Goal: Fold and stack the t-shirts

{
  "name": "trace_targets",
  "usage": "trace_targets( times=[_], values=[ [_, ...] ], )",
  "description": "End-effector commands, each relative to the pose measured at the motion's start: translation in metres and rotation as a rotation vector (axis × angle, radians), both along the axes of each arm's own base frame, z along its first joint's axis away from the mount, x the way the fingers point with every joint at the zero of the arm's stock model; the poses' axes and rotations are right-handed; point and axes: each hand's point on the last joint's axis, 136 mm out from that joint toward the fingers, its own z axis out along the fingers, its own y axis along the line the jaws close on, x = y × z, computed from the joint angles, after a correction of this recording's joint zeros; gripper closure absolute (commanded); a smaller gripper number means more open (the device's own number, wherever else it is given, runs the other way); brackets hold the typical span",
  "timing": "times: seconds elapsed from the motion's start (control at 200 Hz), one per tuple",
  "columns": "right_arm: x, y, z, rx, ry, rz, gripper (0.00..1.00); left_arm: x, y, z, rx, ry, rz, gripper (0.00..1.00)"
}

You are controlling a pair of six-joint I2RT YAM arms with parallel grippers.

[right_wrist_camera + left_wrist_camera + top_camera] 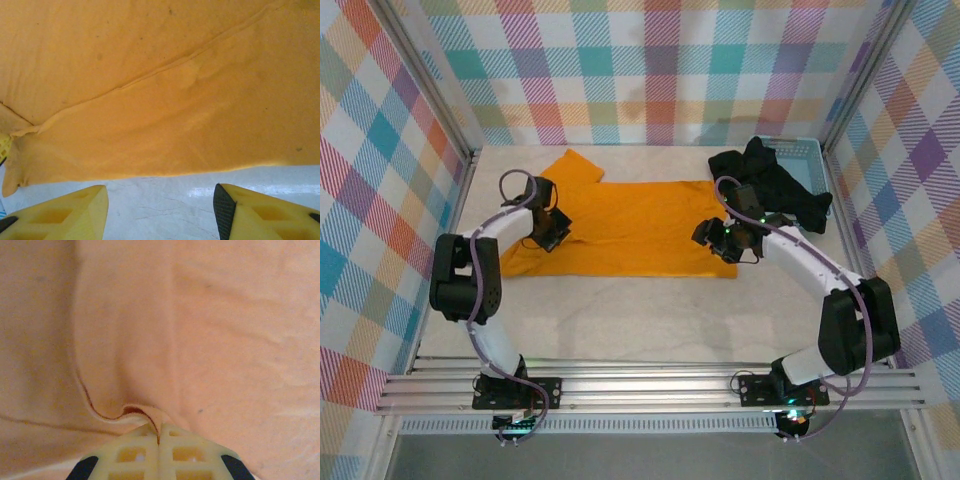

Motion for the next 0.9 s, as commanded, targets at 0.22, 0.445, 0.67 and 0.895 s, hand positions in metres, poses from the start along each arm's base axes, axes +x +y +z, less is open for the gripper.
trace_targets(
  times=[0.22, 0.445, 0.67, 0.895],
  values=[
    [-0.003, -0.001, 0.008, -0.006, -0.015, -0.001, 0.42, 0.023, -0.031, -0.003, 0.155, 0.031, -0.225, 1.0],
    [-0.005, -0.001, 0.005, -0.011, 0.002, 0.007, 0.41, 0.035, -0.04, -0.002, 0.204, -0.006, -0.332, 0.94],
    [-0.008, -0.003, 0.0, -0.016, 0.015, 0.002, 0.41, 0.052, -0.057, 0.017, 0.189, -0.059, -0.45, 1.0],
    [-0.007, -0.009, -0.001, -0.029, 0.017, -0.009, 0.4, 0.041, -0.038, 0.034, 0.26, -0.063, -0.385, 0.1]
  ],
)
